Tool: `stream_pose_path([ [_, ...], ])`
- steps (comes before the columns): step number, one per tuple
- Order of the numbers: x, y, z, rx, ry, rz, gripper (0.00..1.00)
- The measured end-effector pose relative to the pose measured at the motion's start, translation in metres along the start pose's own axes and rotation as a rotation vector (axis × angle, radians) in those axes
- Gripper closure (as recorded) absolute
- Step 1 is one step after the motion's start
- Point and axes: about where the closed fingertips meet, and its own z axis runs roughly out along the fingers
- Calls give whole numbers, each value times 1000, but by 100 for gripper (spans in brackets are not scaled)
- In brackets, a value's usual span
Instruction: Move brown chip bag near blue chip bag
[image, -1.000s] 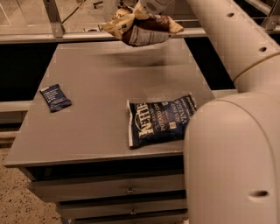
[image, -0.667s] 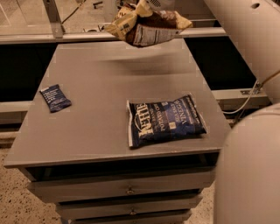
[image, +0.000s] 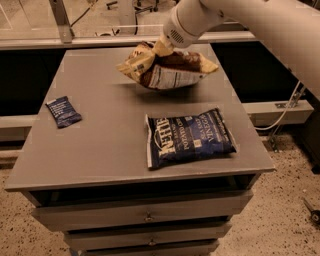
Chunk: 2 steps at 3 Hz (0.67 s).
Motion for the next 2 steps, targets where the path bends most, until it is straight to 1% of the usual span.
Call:
stream_pose_path([
  [1, 25, 34, 15, -72, 15, 81, 100],
  [2, 37, 48, 18, -73, 33, 146, 84],
])
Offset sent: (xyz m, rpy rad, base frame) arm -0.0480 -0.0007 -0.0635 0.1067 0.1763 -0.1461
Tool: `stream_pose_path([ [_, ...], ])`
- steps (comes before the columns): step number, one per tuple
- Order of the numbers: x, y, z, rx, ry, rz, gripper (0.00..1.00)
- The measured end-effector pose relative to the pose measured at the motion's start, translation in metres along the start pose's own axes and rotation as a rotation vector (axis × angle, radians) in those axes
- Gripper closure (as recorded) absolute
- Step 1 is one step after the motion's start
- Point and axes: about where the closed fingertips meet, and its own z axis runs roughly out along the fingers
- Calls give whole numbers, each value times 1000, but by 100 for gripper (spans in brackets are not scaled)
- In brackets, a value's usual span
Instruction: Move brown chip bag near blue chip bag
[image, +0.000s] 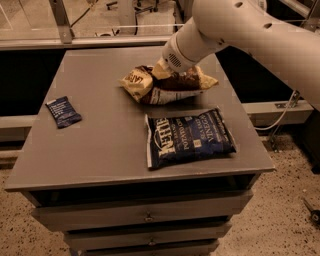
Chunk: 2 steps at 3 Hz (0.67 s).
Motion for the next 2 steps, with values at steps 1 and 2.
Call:
stream_pose_path([
  [1, 5, 1, -7, 59, 23, 56, 60],
  [2, 7, -4, -25, 132, 42, 99, 36],
])
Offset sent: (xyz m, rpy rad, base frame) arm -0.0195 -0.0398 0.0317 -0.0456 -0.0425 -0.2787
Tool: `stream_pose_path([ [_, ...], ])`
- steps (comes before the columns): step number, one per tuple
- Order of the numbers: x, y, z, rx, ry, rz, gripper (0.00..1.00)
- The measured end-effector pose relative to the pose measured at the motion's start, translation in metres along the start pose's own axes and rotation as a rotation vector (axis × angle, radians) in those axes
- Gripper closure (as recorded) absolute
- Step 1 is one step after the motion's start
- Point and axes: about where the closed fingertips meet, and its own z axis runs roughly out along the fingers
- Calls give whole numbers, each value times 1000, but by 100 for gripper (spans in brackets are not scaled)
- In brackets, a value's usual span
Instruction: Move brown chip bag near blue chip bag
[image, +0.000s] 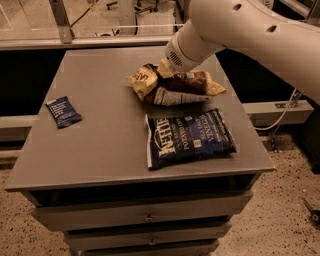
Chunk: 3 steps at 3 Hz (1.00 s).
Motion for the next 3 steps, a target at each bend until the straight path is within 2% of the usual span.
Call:
stream_pose_path([
  [1, 8, -7, -15, 44, 13, 44, 14],
  [2, 11, -9, -22, 65, 9, 71, 0],
  [3, 17, -16, -22, 60, -34, 97, 0],
])
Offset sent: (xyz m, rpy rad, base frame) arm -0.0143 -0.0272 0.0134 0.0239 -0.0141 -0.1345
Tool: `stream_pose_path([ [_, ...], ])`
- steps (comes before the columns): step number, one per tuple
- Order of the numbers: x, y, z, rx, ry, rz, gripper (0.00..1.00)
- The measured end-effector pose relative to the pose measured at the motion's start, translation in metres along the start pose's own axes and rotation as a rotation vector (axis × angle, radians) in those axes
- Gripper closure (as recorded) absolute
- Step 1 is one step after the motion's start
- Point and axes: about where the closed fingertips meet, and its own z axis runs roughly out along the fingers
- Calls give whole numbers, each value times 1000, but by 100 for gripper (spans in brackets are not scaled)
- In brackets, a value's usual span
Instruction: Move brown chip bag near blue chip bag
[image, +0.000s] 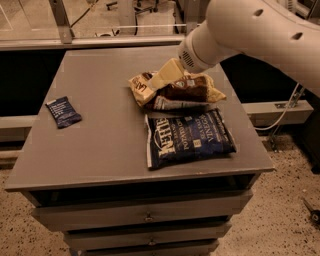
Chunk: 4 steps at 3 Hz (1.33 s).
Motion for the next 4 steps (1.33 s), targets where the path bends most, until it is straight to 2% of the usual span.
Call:
stream_pose_path([
  [1, 7, -27, 2, -21, -123, 55, 0],
  [2, 8, -77, -10, -29, -295, 127, 0],
  [3, 0, -135, -37, 15, -435, 86, 0],
  [4, -20, -181, -57, 93, -511, -61, 0],
])
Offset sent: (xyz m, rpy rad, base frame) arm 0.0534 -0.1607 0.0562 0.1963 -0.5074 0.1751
